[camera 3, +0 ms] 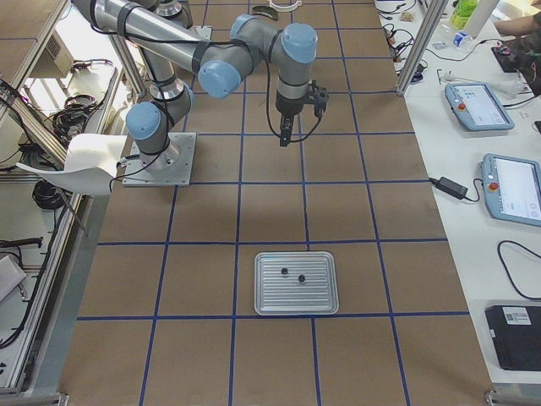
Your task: Place bearing gear from tray to pile
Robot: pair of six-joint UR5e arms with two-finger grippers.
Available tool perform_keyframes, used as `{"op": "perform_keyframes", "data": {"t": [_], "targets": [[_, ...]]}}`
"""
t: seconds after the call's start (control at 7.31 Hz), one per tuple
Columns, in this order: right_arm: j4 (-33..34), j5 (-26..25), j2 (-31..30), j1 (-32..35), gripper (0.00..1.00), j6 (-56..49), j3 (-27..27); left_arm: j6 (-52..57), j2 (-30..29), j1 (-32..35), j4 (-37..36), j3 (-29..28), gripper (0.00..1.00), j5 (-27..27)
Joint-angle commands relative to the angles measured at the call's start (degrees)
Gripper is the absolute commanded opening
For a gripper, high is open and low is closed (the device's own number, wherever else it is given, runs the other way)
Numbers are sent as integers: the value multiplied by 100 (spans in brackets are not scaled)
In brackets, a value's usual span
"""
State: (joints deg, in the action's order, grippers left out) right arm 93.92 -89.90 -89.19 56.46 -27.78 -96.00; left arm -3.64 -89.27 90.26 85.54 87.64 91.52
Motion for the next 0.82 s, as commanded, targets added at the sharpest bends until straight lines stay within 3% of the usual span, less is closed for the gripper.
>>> {"op": "perform_keyframes", "data": {"t": [0.0,0.41,0.68], "targets": [[592,-307,637,-721,100,-524,11,-5,6,1,7,-1,100,6],[1846,-265,1638,-1407,100,-1253,89,-5,6,1,7,-1,100,15],[2243,-256,2324,-1620,100,-1737,509,-5,6,1,7,-1,100,15]]}}
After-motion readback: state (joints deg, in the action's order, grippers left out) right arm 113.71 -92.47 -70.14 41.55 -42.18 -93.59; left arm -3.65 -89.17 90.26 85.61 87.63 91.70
